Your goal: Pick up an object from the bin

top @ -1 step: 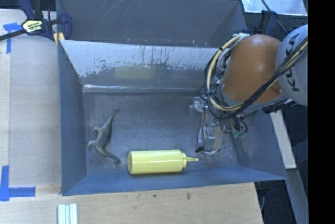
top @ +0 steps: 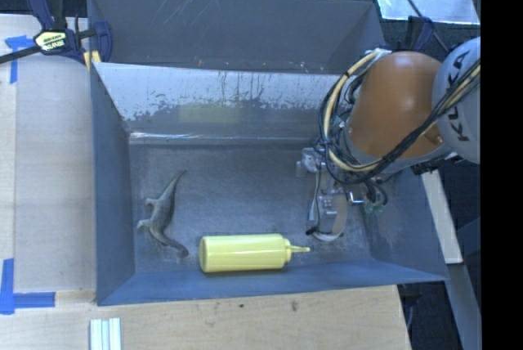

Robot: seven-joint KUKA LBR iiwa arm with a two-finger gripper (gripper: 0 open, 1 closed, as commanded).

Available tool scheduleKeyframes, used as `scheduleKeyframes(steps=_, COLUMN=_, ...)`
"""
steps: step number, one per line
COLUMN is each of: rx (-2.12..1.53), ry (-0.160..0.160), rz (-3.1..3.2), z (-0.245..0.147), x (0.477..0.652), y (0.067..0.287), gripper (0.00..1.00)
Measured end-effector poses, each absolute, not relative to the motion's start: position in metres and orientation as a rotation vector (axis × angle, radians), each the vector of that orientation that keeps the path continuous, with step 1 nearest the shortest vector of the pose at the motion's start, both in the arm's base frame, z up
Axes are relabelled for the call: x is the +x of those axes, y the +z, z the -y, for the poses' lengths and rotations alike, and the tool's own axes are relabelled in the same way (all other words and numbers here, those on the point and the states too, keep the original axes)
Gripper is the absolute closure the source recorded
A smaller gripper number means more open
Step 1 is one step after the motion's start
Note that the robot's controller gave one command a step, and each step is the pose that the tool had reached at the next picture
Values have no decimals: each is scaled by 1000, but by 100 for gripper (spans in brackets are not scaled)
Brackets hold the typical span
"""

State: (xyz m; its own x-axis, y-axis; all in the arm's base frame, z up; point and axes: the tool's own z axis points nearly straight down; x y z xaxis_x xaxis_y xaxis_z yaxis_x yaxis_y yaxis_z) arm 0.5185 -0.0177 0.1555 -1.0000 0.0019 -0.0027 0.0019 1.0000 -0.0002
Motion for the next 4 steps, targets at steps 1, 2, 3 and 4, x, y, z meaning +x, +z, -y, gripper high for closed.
scheduleKeyframes(steps=1, rx=-177, ry=-1, rz=-3131, z=73, x=512, y=100, gripper=0)
scheduleKeyframes(steps=2, rx=-101, ry=14, rz=-3137, z=97, x=506, y=73, gripper=0)
scheduleKeyframes(steps=3, rx=-191, ry=35, rz=-3163, z=130, x=533, y=69, gripper=0)
scheduleKeyframes(steps=4, rx=20, ry=14, rz=-3131, z=122, x=514, y=73, gripper=0)
